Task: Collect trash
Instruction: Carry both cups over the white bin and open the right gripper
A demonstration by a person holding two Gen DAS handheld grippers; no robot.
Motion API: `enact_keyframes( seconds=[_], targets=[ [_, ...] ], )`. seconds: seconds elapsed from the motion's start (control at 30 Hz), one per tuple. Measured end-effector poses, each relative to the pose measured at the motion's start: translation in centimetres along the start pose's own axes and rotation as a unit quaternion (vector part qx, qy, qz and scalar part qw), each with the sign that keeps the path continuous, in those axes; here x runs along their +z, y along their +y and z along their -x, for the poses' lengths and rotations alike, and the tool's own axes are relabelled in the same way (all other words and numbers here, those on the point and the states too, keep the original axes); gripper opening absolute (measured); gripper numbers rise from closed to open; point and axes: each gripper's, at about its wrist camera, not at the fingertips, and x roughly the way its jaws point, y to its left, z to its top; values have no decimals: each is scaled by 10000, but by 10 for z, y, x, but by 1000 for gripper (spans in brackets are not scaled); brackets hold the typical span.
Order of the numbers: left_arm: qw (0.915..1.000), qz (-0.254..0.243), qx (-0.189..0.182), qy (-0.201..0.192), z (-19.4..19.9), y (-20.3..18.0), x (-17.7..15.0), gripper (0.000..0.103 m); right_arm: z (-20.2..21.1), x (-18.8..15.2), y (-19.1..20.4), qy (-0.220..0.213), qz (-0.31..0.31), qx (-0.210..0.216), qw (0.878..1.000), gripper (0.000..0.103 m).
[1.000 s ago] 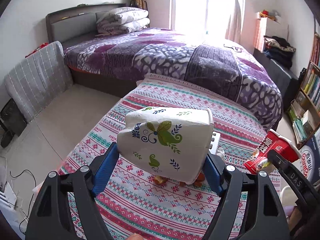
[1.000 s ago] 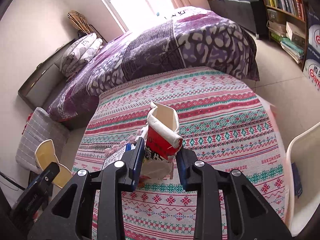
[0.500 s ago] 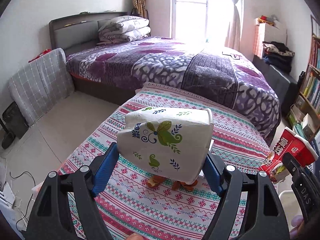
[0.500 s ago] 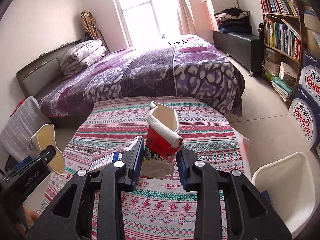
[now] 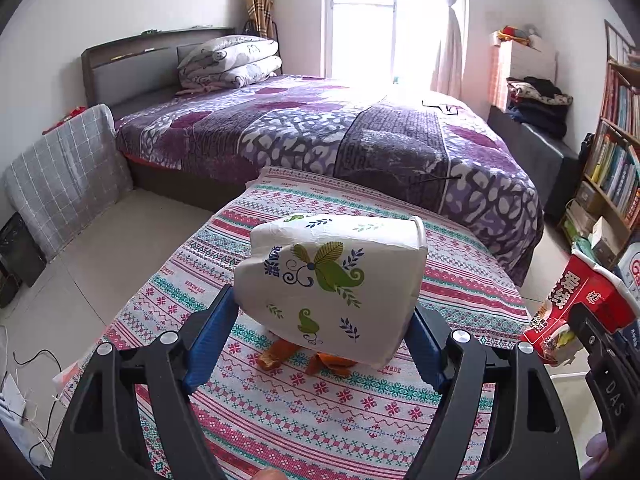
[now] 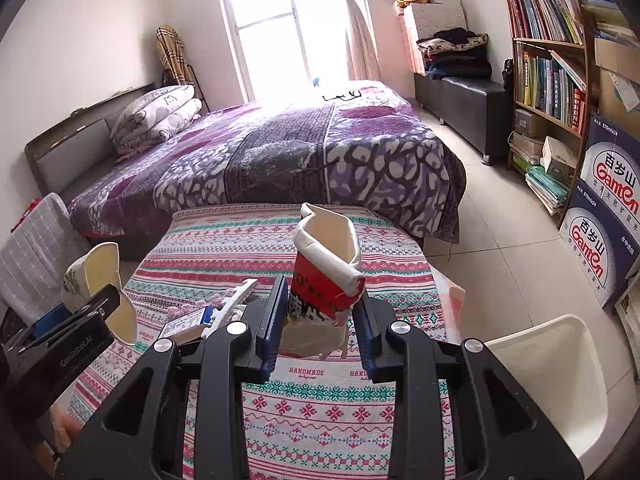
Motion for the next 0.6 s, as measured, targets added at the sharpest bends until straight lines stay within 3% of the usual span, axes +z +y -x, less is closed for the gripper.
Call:
enact_keyframes(
  seconds=[0.6],
  targets=[
    [9981, -447, -416, -17, 14, -67, -14, 77, 21, 2, -64, 26, -371, -510, 9980, 31]
  ],
)
